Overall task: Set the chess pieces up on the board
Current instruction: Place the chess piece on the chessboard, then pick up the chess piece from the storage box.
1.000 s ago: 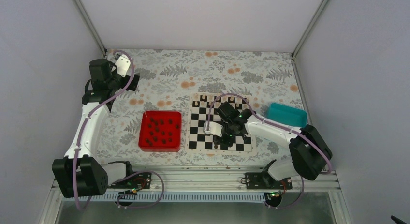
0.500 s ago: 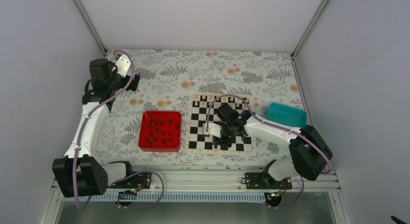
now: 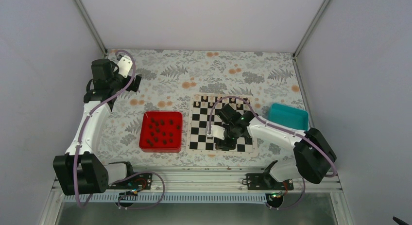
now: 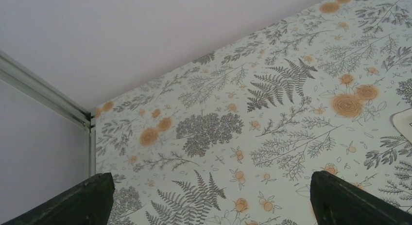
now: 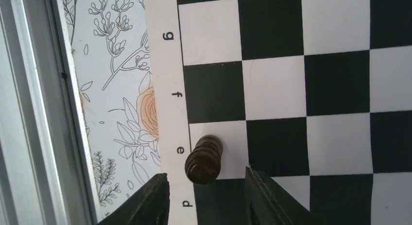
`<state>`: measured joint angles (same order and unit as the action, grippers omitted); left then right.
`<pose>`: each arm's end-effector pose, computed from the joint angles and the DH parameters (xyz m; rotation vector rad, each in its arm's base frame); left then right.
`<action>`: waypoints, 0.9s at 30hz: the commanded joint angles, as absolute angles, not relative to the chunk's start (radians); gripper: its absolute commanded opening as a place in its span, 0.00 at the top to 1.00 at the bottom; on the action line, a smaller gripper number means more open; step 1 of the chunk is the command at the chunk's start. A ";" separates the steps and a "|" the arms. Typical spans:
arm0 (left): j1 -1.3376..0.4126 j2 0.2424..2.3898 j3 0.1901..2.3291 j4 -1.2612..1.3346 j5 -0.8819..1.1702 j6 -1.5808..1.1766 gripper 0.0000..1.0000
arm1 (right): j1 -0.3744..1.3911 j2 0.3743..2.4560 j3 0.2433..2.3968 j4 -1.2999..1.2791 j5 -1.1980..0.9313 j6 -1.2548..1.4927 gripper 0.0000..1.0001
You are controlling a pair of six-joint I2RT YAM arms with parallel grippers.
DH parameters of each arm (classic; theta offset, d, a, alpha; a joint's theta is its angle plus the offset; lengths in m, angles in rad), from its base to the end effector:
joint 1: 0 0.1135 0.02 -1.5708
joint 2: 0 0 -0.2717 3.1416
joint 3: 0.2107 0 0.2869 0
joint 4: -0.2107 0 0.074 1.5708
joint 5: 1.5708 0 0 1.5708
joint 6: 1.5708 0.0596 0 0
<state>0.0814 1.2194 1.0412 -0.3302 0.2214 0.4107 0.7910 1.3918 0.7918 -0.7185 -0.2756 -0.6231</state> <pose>0.3286 0.0137 0.3136 0.4708 2.0121 0.0728 0.1782 0.2033 0.1448 -1.9116 2.1593 0.4291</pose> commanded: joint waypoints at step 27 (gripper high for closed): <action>0.084 1.247 0.985 -0.234 0.249 0.435 0.00 | 0.972 2.088 1.808 -0.799 -0.217 -0.611 0.63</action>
<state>0.0814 1.2396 1.0000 -0.2741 0.2390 0.4313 0.9405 2.0045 1.7374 -0.8280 -0.2409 -0.6170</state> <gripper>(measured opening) 0.999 0.377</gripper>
